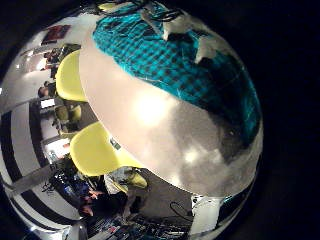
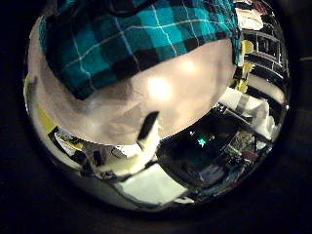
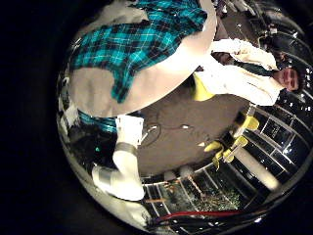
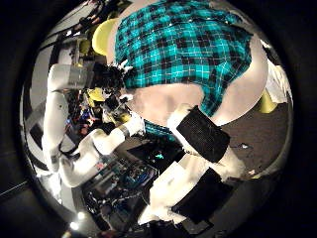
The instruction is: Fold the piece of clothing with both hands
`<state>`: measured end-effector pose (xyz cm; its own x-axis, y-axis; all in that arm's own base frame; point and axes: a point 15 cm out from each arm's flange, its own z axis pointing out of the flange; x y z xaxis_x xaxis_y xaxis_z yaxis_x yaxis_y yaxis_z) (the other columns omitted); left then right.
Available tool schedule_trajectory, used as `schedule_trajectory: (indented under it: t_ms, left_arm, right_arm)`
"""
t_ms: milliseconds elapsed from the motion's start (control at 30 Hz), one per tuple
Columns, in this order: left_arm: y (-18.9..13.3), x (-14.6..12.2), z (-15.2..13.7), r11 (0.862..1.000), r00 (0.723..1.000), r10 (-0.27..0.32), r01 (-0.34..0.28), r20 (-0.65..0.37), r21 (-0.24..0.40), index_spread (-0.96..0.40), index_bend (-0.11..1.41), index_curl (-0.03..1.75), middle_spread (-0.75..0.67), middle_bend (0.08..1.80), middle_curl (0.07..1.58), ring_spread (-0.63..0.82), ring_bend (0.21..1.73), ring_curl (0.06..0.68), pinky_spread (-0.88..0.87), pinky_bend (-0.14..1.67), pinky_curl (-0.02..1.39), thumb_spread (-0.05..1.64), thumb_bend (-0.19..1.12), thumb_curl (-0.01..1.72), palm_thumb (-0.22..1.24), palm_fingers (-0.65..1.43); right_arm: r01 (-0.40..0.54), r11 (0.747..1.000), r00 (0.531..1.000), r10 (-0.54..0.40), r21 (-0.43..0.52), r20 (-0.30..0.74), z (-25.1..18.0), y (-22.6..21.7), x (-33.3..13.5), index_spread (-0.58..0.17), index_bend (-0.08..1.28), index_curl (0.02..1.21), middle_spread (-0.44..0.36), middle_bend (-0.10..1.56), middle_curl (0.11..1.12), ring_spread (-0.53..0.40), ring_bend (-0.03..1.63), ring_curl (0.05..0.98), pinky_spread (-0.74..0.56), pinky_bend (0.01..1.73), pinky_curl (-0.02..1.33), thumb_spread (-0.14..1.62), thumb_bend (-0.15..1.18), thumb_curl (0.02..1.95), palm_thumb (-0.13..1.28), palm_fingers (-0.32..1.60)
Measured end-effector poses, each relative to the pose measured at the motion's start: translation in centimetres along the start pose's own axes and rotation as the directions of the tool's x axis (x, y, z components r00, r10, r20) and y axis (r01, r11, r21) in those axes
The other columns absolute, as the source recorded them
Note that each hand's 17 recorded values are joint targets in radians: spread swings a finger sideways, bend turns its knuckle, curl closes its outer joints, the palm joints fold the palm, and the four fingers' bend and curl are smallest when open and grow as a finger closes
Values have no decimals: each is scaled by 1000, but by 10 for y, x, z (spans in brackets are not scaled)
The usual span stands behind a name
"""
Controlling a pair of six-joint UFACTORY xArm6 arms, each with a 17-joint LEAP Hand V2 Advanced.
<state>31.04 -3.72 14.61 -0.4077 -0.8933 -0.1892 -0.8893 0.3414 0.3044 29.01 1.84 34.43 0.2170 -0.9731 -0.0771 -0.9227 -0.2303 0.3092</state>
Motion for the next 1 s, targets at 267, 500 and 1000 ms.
schedule_trajectory:
  t_ms: [267,500,1000]
  left_arm:
    - [-18,-10,-13,999,998,-31,30,55,24,-335,260,466,-361,733,623,-424,1039,346,-436,802,522,1049,56,366,617,1146]
    - [-23,-26,-52,995,996,-65,60,60,77,-488,381,614,-486,844,746,-486,1196,444,-572,989,632,1108,50,411,729,1084]
    - [-18,-35,-79,995,997,-70,67,44,69,-657,382,932,-586,916,898,-497,1289,512,-641,1098,736,1129,-16,461,760,978]
  right_arm:
    - [-24,1000,1000,24,-8,-15,-1,7,15,-375,173,323,-104,378,390,-54,810,215,186,768,20,1442,-6,337,567,363]
    - [15,998,1000,-14,-59,12,15,4,32,-377,175,323,-102,389,392,-67,813,215,185,765,13,1433,-4,341,591,373]
    - [46,994,998,-50,-96,-34,131,-43,68,-337,170,303,-48,345,382,-7,714,206,208,739,53,1181,-35,342,479,148]
